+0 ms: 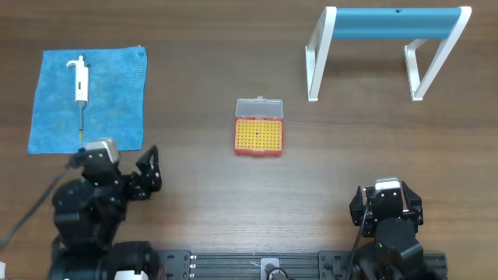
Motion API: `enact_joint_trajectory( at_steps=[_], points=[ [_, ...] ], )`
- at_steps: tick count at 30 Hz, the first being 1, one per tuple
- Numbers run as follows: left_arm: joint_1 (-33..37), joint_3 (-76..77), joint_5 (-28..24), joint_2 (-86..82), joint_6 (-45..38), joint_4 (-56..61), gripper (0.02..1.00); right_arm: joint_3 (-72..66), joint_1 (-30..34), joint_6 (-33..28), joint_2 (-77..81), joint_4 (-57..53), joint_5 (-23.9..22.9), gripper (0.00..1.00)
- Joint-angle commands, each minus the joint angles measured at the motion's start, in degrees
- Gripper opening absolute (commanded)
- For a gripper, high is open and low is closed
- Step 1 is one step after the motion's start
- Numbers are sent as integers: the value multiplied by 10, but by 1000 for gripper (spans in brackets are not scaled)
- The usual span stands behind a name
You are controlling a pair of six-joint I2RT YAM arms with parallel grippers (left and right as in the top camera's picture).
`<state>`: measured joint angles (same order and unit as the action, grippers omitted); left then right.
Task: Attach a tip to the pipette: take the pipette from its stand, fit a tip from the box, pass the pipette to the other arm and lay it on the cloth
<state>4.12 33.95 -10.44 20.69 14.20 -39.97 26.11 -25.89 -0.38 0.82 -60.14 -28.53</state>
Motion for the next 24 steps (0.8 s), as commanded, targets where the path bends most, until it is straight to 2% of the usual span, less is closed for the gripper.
enact_joint_trajectory(
  at_steps=[1, 3, 6, 7, 24],
  points=[
    [-11, -229, 24, -137, -38, 374, 853, 0, -1, -3, -3, 1, -6, 869],
    [-11, -278, 57, -204, -38, 398, 853, 0, -1, -3, -3, 1, -6, 869],
    [-11, -338, 64, -205, -38, 410, 853, 0, -1, -3, -3, 1, -6, 869],
    [-11, -336, 70, -205, -38, 364, 858, 0, -1, -3, -3, 1, -6, 869],
    [-12, -336, 70, -205, -38, 356, 855, 0, -1, -3, -3, 1, -6, 869]
  ],
)
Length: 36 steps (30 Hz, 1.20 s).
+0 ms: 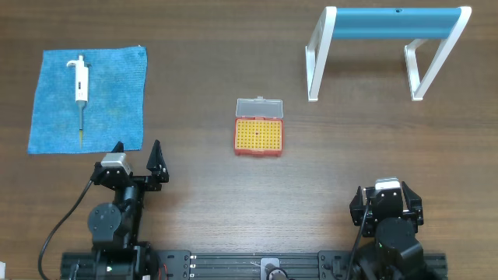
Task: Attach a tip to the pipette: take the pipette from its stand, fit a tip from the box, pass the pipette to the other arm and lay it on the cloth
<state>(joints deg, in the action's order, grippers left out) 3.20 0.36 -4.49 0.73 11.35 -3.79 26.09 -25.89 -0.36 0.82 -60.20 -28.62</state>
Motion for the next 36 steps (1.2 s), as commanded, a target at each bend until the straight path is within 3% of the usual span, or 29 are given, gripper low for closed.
enact_joint_trajectory(
  at_steps=[1, 4, 6, 8, 10, 14, 18, 36],
  points=[
    [-2, 0, 11, -5, -9, -5, 858, 0, 1, -4, -3, 2, -5, 869],
    [-2, 0, 11, -5, -9, -5, 855, 0, 68, -3, -3, 7, 11, 871],
    [-2, 0, 11, -5, -9, -5, 855, -10, 170, -3, -3, 112, 104, 871],
    [-2, 0, 11, -5, -9, -5, 855, -64, 282, -3, -3, 310, 238, 869],
    [-2, 0, 11, -5, -9, -5, 858, -146, 312, -4, -4, 456, 287, 869],
    [-2, 0, 11, -5, -9, -5, 855, -246, 285, -3, -8, 599, 287, 869],
    [-2, 0, 11, -5, -9, -5, 855, -258, 247, -3, -8, 575, 293, 869],
    [-2, 0, 11, -5, -9, -5, 855, -259, 246, -17, -8, 562, 295, 869]
  ],
)
